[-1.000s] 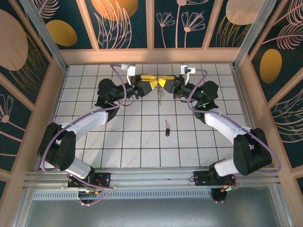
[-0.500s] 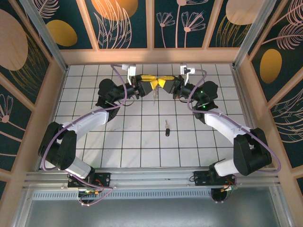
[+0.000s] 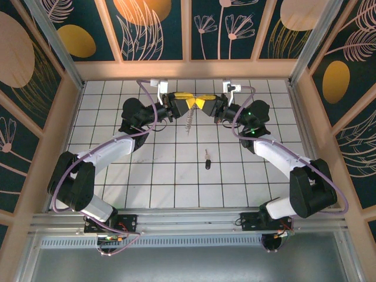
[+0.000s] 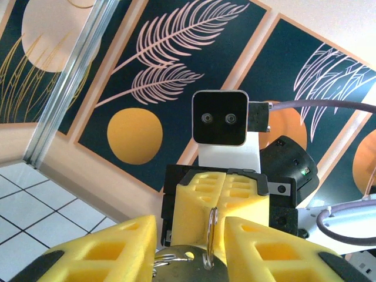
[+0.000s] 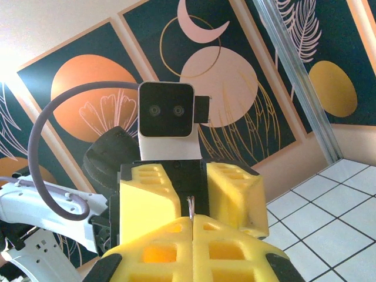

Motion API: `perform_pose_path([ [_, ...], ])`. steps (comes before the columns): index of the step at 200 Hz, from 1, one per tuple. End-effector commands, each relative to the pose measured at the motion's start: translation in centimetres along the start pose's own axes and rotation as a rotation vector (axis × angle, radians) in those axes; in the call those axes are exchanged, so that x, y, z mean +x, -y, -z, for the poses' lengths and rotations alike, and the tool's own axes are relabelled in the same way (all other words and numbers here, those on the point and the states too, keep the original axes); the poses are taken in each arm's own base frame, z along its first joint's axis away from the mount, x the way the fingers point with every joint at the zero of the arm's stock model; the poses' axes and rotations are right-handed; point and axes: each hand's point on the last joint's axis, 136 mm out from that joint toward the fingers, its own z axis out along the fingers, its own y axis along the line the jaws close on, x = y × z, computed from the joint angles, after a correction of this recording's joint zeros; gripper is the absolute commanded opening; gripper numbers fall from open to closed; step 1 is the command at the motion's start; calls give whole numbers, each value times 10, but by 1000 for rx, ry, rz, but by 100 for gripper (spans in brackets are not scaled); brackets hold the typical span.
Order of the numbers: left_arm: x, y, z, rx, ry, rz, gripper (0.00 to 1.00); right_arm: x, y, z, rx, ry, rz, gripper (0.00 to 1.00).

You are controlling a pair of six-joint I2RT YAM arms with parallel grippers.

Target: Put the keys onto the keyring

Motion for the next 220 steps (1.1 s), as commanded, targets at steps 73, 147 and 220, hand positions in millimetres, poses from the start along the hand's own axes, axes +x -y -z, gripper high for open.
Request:
perform_pose_path([
  [73, -6, 11, -3, 51, 12, -36, 16, -9, -10, -5, -37, 11, 58, 0],
  [147, 6, 5, -6, 28, -46, -50, 6, -5, -6, -7, -32, 1, 45, 0],
  [220, 14, -2, -10, -9, -94, -82, 0, -3, -4, -6, -20, 0, 41, 0],
])
